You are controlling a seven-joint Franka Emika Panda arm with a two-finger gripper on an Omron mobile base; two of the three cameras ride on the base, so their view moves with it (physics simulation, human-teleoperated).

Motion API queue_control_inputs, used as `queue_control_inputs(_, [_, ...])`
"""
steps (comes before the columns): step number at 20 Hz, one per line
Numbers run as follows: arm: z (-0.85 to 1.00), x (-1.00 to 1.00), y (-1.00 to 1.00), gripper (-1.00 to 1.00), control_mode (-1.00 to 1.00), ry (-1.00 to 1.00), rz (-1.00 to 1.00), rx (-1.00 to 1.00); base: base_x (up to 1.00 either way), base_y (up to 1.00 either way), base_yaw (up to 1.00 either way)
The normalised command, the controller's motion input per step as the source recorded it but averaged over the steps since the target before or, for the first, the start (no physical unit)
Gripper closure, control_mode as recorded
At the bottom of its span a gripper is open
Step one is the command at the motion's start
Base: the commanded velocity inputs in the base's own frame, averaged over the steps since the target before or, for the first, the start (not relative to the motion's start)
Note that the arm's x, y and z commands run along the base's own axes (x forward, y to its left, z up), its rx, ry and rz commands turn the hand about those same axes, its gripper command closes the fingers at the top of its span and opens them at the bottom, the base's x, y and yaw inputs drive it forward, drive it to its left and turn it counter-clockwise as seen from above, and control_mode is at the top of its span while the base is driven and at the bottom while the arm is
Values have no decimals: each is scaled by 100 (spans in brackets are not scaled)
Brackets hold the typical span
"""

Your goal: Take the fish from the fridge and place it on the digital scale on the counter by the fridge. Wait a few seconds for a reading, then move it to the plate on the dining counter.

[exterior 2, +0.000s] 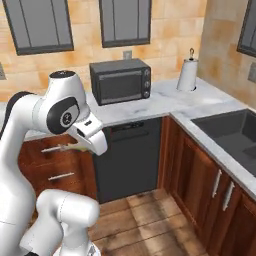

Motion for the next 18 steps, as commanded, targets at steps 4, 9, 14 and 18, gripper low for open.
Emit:
queue_control_inputs(4, [0,0,0,100,100,0,0,0,72,-10,70])
queue_control_inputs(9, [0,0,0,100,100,0,0,0,64,-14,71])
queue_control_inputs(14, [0,0,0,100,100,0,0,0,70,-17,64])
queue_control_inputs(18, [0,0,0,100,100,0,0,0,75,-14,36])
